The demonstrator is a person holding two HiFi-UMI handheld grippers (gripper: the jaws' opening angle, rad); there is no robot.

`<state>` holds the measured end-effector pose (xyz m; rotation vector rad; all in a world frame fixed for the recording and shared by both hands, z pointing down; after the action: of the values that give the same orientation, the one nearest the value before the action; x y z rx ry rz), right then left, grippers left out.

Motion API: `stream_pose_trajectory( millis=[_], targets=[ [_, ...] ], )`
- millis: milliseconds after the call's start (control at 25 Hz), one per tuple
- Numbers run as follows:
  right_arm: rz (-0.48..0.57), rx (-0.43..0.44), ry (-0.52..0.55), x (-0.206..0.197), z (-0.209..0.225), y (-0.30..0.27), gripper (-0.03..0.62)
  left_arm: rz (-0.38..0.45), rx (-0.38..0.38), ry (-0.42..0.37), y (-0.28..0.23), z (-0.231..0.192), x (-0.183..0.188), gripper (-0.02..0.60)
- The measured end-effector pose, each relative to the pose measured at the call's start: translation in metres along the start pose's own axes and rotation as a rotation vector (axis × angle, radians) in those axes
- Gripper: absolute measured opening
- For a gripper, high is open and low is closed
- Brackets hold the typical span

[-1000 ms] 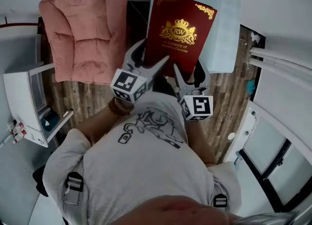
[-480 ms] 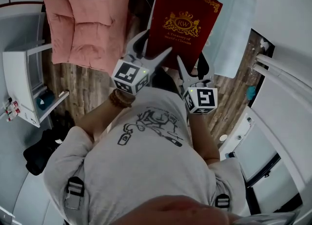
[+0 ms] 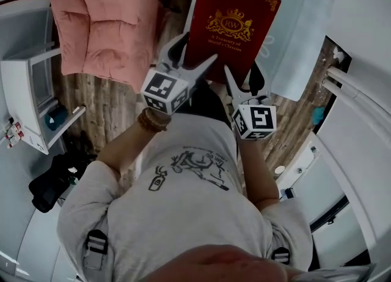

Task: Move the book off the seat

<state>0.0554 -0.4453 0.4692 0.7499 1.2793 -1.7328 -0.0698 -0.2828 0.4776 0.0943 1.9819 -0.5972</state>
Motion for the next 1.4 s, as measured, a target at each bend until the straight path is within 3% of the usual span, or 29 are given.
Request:
stream_pose_trajectory(
  millis=[680, 960, 1400],
  targets=[
    [-0.099, -0.002, -0.087, -0.069, 0.057, -0.045, 0.301, -0.104, 0.001, 0.067, -0.062, -0.028, -0.075, 0.362],
    [-0.142, -0.003, -0.116, -0.108, 0.051, -0.099, 0.299, -0.143, 0.011, 0.099, -0.071, -0.081, -0.116, 0.36],
    [-0.161, -0.002, -0.122, -0.138, 0.066, -0.121, 0.299, -0.167, 0.022, 0.121, -0.09, -0.097, -0.147, 0.362]
  ],
)
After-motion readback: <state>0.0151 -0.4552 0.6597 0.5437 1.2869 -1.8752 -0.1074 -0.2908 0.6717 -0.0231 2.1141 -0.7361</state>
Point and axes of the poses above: the fingertips, and each gripper's own axes: y backward along the fingers, z to its right, x out of its top, the point moved 10 cm from there along y, backward along the fingers, and after that the axes turned 2 degrees about -y, right-handed, at the moved point
